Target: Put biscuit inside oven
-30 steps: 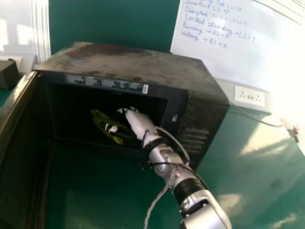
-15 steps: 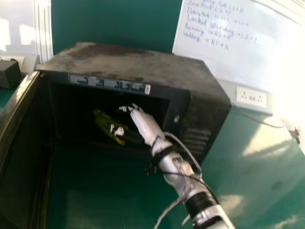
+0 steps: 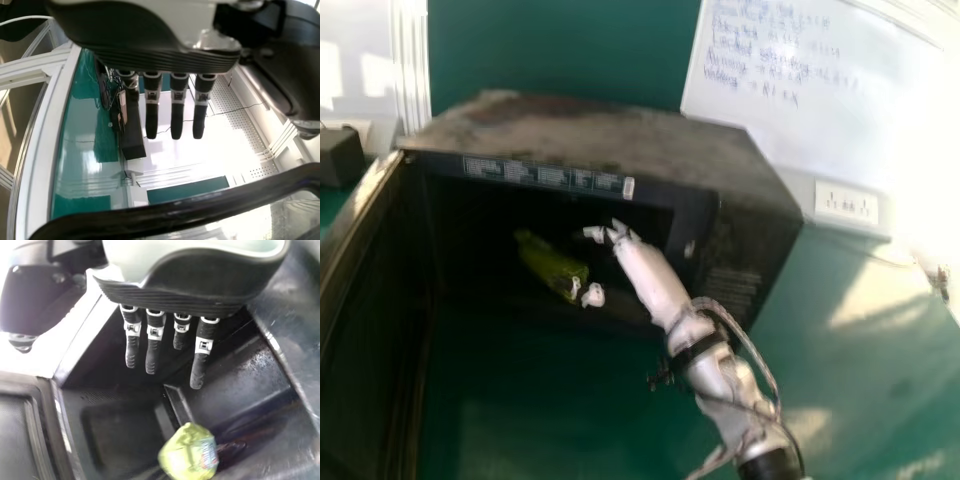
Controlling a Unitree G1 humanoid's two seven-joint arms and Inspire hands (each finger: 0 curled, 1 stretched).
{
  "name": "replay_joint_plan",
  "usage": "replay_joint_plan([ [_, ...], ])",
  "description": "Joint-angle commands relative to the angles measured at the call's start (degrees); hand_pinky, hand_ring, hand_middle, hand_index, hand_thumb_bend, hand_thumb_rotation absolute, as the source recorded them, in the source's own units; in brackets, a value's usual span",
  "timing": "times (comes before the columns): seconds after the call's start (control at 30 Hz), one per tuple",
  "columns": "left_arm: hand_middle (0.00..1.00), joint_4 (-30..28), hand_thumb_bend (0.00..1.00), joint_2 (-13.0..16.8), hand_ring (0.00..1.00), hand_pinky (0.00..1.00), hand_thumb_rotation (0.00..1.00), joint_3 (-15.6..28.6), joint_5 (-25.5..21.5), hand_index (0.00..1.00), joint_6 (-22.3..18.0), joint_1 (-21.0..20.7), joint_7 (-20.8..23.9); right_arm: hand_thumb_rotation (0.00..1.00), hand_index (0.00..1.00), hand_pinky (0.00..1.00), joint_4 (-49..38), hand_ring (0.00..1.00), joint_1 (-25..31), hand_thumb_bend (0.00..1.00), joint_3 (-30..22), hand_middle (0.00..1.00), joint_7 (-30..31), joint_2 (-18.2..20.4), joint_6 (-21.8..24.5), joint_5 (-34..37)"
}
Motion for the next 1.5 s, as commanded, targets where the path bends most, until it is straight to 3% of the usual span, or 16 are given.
replay_joint_plan([
  [0.0, 0.83, 0.2, 0.66, -1.7, 0.80, 0.76, 0.77, 0.7, -0.6, 0.81, -0.2, -0.5, -0.1, 0.45, 0.81, 0.60, -3.8, 0.77, 3.5, 0.97, -1.5, 0.81, 2.0, -0.8, -0.1, 2.8],
  [0.23, 0.84, 1.4, 0.63, -1.7, 0.81, 0.74, 0.84, 1.8, 0.0, 0.82, -0.9, -1.4, -0.5, 0.45, 0.82, 0.60, -9.1, 0.77, 10.2, 0.97, -4.0, 0.81, 9.1, -0.2, -4.8, 15.1],
  [0.43, 0.85, 1.5, 0.64, -1.9, 0.82, 0.73, 0.86, 2.1, 0.0, 0.82, -0.9, -1.8, -0.6, 0.46, 0.82, 0.59, -15.0, 0.77, 15.5, 0.97, -5.6, 0.81, 13.5, -0.1, -4.4, 20.7],
  [0.57, 0.86, 1.6, 0.64, -1.9, 0.82, 0.74, 0.95, 2.4, 0.3, 0.83, -1.0, -2.3, -0.6, 0.45, 0.82, 0.59, -18.9, 0.77, 19.3, 0.97, -6.6, 0.80, 16.0, 0.5, -2.5, 25.3],
  [0.7, 0.88, 2.8, 0.65, -2.4, 0.88, 0.83, 0.96, 4.6, 2.4, 0.84, -2.8, -4.1, -0.2, 0.47, 0.81, 0.57, -24.1, 0.76, 23.9, 0.95, -7.8, 0.79, 21.2, 2.5, 4.8, 39.2],
  [0.77, 0.91, 3.6, 0.69, -2.2, 0.92, 0.95, 0.94, 5.1, 2.3, 0.86, -3.9, -4.9, -0.4, 0.45, 0.80, 0.57, -27.1, 0.75, 26.0, 0.94, -9.0, 0.79, 23.6, 3.3, 11.5, 48.2],
  [0.93, 0.91, 5.1, 0.75, -2.3, 0.92, 0.99, 0.96, 6.2, 3.4, 0.86, -4.8, -6.3, -0.1, 0.41, 0.77, 0.57, -34.0, 0.75, 29.2, 0.94, -13.2, 0.77, 23.5, 4.7, 25.9, 63.0],
  [1.2, 0.96, 7.5, 0.78, -1.8, 0.98, 1.00, 1.00, 7.2, 4.2, 0.91, -8.1, -8.3, 0.1, 0.38, 0.75, 0.57, -39.2, 0.75, 31.5, 0.91, -20.8, 0.76, 17.9, 7.6, 38.2, 75.7],
  [1.47, 1.00, 7.6, 0.79, -1.5, 1.00, 1.00, 1.00, 7.1, 3.9, 1.00, -9.4, -8.6, 0.3, 0.42, 0.72, 0.58, -40.9, 0.77, 31.8, 0.96, -27.8, 0.77, 14.6, 6.0, 48.6, 87.5],
])
